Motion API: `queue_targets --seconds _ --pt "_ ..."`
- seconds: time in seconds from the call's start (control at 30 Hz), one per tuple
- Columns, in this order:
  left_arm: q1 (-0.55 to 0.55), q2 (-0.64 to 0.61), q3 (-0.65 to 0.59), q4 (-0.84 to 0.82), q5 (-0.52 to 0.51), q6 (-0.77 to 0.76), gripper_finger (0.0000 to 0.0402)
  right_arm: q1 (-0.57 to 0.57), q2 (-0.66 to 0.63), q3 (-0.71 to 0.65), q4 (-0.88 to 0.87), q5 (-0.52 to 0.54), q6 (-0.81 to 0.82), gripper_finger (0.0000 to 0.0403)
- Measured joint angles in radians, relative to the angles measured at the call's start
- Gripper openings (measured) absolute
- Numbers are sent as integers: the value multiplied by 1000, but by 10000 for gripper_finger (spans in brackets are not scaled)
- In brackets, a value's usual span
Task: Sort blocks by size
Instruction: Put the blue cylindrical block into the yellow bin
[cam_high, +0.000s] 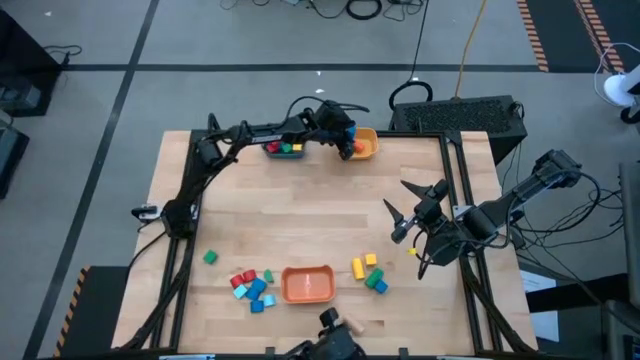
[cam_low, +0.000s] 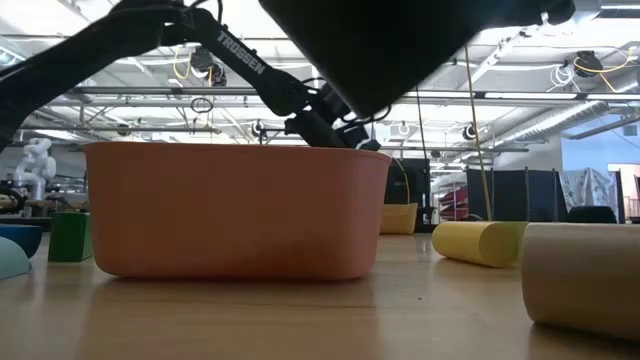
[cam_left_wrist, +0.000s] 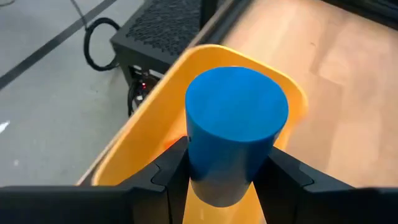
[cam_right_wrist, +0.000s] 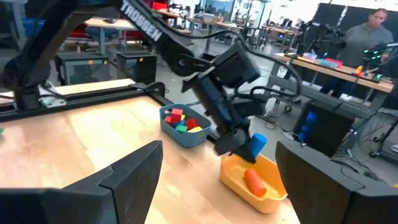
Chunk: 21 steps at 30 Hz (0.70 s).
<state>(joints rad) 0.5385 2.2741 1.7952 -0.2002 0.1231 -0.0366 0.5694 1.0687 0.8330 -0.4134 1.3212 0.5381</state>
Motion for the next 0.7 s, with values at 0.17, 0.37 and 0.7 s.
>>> queue_targets --seconds 0.17,0.37,0.7 --pt "12 -2 7 8 -3 -11 157 0 0 0 -2 -46 2 298" --pt "11 -2 7 -1 0 -10 160 0 0 0 -14 -47 8 298" --pt "12 -1 6 -32 4 -11 234 0 0 0 -17 -71 23 298"
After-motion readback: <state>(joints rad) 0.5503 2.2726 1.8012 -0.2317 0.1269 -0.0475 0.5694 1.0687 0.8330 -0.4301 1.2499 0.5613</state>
